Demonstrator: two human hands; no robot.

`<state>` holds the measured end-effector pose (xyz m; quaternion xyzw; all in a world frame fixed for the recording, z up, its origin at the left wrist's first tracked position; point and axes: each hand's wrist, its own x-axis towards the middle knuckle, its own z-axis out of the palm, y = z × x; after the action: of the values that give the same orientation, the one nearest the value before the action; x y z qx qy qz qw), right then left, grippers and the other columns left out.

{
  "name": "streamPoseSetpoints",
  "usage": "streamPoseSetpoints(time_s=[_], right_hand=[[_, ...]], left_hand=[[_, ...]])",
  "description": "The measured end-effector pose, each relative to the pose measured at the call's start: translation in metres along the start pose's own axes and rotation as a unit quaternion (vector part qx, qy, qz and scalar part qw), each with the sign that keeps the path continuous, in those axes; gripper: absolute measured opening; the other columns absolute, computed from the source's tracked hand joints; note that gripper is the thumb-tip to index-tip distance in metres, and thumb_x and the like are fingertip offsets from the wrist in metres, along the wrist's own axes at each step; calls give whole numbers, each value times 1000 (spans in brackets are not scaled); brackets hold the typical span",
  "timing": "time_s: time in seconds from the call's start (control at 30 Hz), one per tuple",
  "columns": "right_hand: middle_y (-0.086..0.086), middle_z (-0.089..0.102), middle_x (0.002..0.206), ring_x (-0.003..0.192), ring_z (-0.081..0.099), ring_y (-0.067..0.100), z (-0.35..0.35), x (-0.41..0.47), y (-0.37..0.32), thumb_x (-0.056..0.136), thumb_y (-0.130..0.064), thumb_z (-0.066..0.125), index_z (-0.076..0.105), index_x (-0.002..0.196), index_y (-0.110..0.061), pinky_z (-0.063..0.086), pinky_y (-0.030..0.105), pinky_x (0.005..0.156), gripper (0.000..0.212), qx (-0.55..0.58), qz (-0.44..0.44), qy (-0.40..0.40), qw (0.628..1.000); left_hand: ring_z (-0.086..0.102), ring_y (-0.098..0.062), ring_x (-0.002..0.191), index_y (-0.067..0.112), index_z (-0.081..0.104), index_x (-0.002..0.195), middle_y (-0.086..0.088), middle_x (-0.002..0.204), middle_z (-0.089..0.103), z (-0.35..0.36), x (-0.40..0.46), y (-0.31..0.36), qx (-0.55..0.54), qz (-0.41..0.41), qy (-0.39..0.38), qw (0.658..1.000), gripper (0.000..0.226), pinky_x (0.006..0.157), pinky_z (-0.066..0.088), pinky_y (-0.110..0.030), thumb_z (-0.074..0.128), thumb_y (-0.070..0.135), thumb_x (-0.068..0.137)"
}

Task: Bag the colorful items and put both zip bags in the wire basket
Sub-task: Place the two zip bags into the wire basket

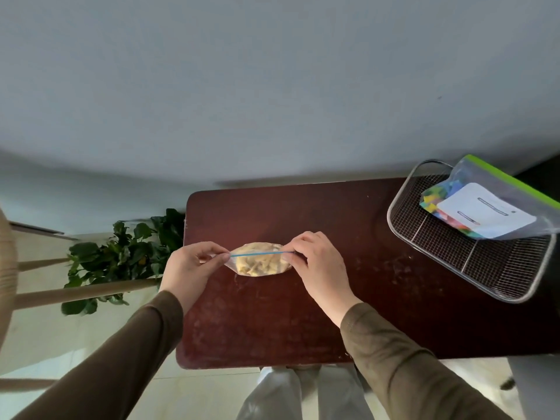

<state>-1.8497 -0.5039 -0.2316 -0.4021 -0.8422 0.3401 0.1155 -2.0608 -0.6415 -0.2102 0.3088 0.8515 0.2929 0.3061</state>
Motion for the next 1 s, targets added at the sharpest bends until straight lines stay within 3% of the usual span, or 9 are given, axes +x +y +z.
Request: streamPoseSetpoints(time_s=[0.3, 0.4, 0.53, 0.63, 0.73, 0.83, 0.9, 1.0], right_hand=[[-15, 64, 87, 84, 53, 8, -68, -6, 20, 90, -34, 64, 73, 90, -28, 49, 29, 66, 11, 24, -5, 84, 996], [-13, 64, 87, 82, 54, 11, -103, -12, 35, 91, -34, 64, 73, 92, -24, 49, 31, 66, 13, 17, -10, 118, 993], [-9, 66, 90, 86, 56, 13, -155, -26, 63, 93, -33, 61, 73, 94, -20, 48, 28, 73, 18, 15, 7, 172, 985], [-6, 67, 92, 89, 58, 15, -187, -40, 89, 93, -30, 62, 73, 94, -19, 48, 29, 79, 15, 4, 26, 201, 979], [-6, 68, 94, 93, 60, 16, -216, -59, 119, 92, -29, 63, 74, 95, -20, 49, 30, 80, 15, -8, 67, 219, 973], [-6, 69, 94, 94, 60, 15, -235, -78, 146, 90, -26, 67, 74, 94, -20, 47, 27, 82, 10, -3, 102, 238, 966], [-7, 70, 95, 94, 61, 16, -242, -87, 165, 89, -25, 68, 74, 94, -21, 49, 30, 83, 9, 3, 123, 246, 961], [-8, 69, 91, 90, 60, 15, -244, -94, 190, 89, -25, 67, 75, 92, -21, 51, 36, 79, 9, 12, 152, 248, 957]], left_hand=[[67, -14, 72, 29, 80, 77, 7, 75, 76, 19, 8, 70, -21, 59, -6, 998, 11, 67, 53, -30, 77, 25, 86], [69, -21, 74, 29, 79, 75, 2, 81, 76, 34, 10, 111, -48, 80, -26, 995, 13, 62, 59, -35, 78, 22, 86], [66, -12, 74, 26, 79, 76, 8, 81, 76, 65, 11, 171, -60, 131, -62, 988, 13, 70, 51, -23, 78, 18, 86], [67, -17, 76, 26, 79, 76, 9, 79, 77, 95, 13, 207, -65, 153, -90, 982, 11, 75, 51, -30, 79, 18, 85], [66, -18, 76, 25, 80, 78, 8, 79, 77, 132, 13, 240, -54, 175, -121, 975, 8, 75, 52, -32, 79, 20, 84], [61, -9, 70, 23, 80, 79, 5, 78, 76, 168, 11, 267, -51, 199, -153, 967, 8, 72, 51, -31, 78, 17, 84], [58, -2, 65, 23, 79, 78, 3, 77, 74, 190, 11, 280, -39, 214, -169, 961, 10, 69, 49, -27, 77, 15, 84], [60, -4, 61, 24, 78, 76, 0, 78, 74, 220, 15, 289, -29, 219, -185, 958, 11, 65, 50, -25, 77, 16, 84]])
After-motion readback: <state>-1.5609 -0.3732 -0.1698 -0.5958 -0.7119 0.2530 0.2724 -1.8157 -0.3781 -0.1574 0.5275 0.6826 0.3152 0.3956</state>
